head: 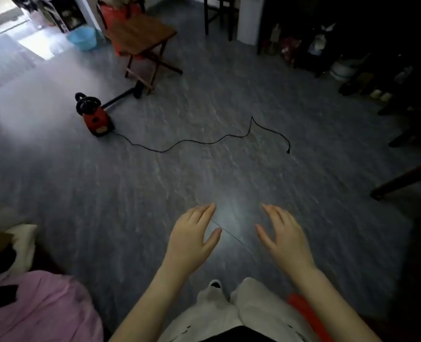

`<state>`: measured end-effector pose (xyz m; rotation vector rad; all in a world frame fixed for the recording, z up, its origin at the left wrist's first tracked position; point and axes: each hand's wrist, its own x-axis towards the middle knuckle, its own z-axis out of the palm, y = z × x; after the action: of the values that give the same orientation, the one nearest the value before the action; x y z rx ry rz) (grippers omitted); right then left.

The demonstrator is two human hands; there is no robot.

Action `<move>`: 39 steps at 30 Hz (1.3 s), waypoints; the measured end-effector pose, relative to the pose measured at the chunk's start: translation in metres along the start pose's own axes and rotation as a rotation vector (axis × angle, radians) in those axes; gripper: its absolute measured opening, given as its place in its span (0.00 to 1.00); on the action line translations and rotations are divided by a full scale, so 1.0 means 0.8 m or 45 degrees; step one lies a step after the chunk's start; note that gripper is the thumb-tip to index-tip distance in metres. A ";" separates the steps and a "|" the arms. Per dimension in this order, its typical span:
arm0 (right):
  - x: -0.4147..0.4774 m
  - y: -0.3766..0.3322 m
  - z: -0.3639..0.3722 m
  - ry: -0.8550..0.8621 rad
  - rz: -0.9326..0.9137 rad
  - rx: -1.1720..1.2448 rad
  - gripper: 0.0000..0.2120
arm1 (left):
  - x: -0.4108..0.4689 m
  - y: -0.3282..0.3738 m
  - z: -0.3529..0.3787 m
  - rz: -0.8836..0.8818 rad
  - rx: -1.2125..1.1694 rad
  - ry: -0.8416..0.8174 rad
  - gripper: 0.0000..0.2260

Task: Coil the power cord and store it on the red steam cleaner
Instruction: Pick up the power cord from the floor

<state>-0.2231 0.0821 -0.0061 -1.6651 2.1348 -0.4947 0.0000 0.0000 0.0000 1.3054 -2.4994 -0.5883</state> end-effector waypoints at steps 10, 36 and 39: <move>0.103 0.036 -0.037 0.223 0.110 -0.018 0.29 | 0.162 -0.005 0.006 0.198 -0.029 -0.009 0.23; 0.671 0.324 -0.207 0.163 0.244 -0.183 0.27 | 0.819 0.045 0.098 0.215 0.007 -0.134 0.23; 0.741 0.351 -0.203 0.170 0.300 -0.167 0.27 | 0.900 0.020 0.120 0.244 -0.012 -0.207 0.23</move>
<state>-0.6703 -0.4220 -0.0563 -1.4539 2.4701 -0.4125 -0.4556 -0.5643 -0.0473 1.0358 -2.7089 -0.6850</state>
